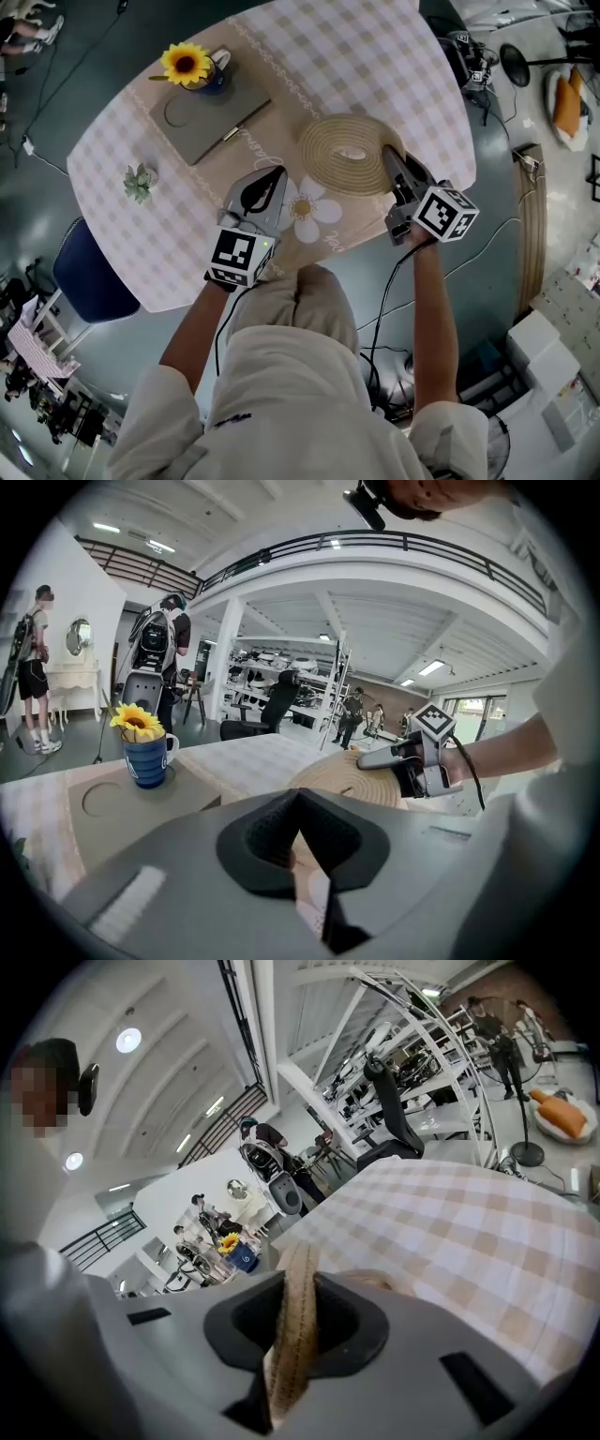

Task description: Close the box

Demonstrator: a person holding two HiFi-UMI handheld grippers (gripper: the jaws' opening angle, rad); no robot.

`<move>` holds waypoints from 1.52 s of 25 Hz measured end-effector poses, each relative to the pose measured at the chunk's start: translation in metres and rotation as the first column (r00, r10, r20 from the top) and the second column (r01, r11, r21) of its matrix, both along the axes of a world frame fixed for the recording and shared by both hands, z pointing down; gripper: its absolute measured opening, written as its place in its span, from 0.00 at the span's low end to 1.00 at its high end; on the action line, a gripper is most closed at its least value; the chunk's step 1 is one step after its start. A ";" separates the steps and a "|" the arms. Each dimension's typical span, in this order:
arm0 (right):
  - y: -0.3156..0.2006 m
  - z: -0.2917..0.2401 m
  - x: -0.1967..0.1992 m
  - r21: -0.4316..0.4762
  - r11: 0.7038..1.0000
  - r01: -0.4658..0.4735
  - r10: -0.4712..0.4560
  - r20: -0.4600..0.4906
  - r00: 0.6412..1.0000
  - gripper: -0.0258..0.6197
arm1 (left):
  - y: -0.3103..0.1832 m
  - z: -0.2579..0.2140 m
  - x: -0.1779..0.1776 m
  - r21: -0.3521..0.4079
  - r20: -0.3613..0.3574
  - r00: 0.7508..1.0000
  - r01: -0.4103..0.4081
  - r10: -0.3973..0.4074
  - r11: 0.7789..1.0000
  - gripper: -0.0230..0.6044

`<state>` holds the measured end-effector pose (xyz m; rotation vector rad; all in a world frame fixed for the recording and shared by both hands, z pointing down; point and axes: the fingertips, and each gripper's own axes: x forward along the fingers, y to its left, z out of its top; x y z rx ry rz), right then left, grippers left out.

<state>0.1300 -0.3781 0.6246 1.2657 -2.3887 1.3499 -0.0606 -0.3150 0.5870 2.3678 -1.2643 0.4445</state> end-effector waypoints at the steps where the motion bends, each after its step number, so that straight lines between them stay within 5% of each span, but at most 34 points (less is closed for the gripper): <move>1: 0.000 0.000 0.001 0.003 1.000 0.003 -0.003 -0.005 1.000 0.12 | 0.001 0.000 0.001 -0.002 0.000 1.000 -0.004 0.004 1.000 0.04; 38: -0.009 0.029 0.011 0.122 0.990 0.069 -0.033 -0.275 0.961 0.18 | -0.002 0.021 0.009 -0.048 0.005 0.998 -0.059 0.059 0.997 0.04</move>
